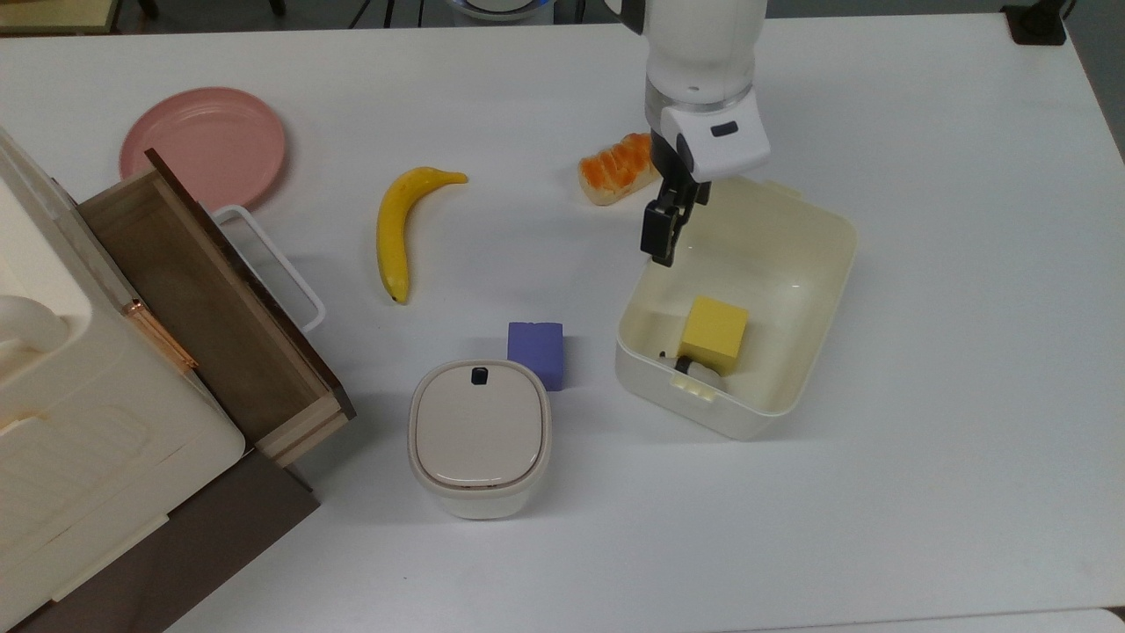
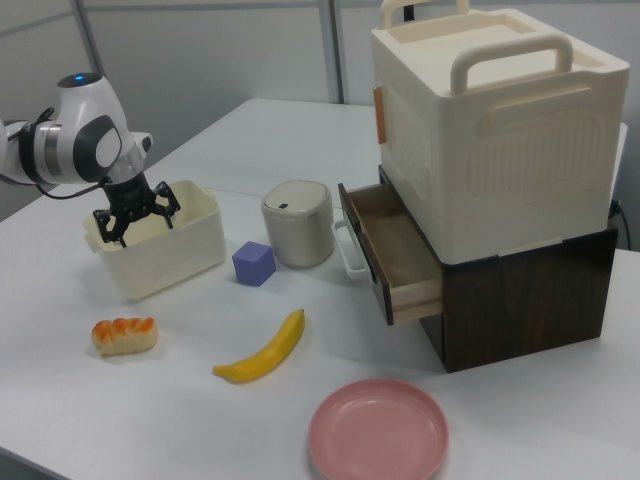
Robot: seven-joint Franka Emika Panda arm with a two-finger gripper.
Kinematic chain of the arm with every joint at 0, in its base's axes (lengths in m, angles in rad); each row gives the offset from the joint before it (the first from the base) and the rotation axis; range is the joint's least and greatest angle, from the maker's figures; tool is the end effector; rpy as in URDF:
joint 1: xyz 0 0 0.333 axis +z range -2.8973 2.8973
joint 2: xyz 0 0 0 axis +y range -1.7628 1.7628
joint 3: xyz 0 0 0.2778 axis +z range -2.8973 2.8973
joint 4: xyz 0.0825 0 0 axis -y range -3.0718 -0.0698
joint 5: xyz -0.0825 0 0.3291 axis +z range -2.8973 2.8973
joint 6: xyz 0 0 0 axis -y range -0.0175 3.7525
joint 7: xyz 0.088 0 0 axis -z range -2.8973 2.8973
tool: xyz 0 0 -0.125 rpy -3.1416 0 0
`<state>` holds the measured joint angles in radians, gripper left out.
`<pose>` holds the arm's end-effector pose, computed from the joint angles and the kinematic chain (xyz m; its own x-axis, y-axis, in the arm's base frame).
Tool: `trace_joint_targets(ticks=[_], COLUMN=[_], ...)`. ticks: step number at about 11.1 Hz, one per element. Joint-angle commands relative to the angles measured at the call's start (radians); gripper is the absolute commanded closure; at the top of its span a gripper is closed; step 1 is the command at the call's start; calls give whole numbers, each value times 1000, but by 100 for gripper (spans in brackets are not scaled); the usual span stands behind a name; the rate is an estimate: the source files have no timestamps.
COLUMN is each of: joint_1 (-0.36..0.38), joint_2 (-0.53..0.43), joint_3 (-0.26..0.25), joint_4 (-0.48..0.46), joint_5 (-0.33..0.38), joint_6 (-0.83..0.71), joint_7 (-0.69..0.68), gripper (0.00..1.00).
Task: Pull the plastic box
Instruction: 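Hook the box rim and pull the box toward the arm's base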
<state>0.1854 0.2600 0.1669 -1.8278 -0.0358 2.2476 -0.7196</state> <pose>0.5510 0.1953 0.3818 0.4589 0.8789 0.1302 0.8760 -0.4721 0.0988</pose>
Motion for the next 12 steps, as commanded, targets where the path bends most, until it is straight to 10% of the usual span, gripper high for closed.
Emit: trace_joint_targets(ticks=[1, 10, 12], joint_1=[0, 0, 3], joint_2=[-91, -116, -116], joint_3=[-21, -56, -56], joint_4=[-100, -88, -44], joint_5=[-16, -43, -23], joint_6=[-29, -143, -145], joint_7=[-14, 9, 275], gripper=[0, 0, 0])
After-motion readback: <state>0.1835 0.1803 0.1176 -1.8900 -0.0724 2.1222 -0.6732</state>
